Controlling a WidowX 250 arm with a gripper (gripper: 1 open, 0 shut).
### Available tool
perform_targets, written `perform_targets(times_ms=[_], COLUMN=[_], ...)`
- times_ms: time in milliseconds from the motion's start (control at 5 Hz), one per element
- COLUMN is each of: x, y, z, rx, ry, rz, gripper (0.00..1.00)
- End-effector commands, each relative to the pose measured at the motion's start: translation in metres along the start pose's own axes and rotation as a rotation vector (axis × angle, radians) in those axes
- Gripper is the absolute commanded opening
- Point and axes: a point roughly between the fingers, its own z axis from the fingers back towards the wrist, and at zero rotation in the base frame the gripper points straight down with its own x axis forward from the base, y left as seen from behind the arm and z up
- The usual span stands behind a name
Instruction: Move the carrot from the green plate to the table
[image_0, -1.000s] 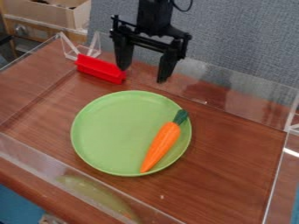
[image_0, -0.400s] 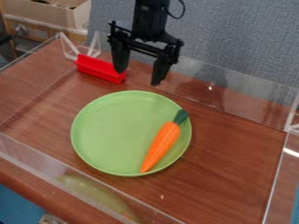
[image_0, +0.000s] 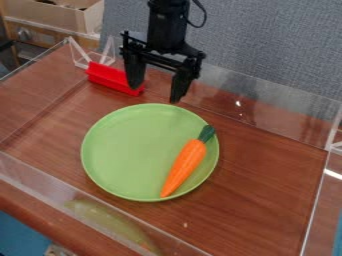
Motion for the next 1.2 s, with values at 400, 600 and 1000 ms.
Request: perform_targets(times_ms=[400, 600, 1000], x=[-0.007, -0.005, 0.004], y=[-0.012, -0.025, -0.015], z=[0.034, 0.03, 0.014], rx=[-0.008, 0.0, 0.023], ry=[-0.111, -0.114, -0.09], rz=[0.02, -0.038, -0.052], gripper=[1.0, 1.0, 1.0])
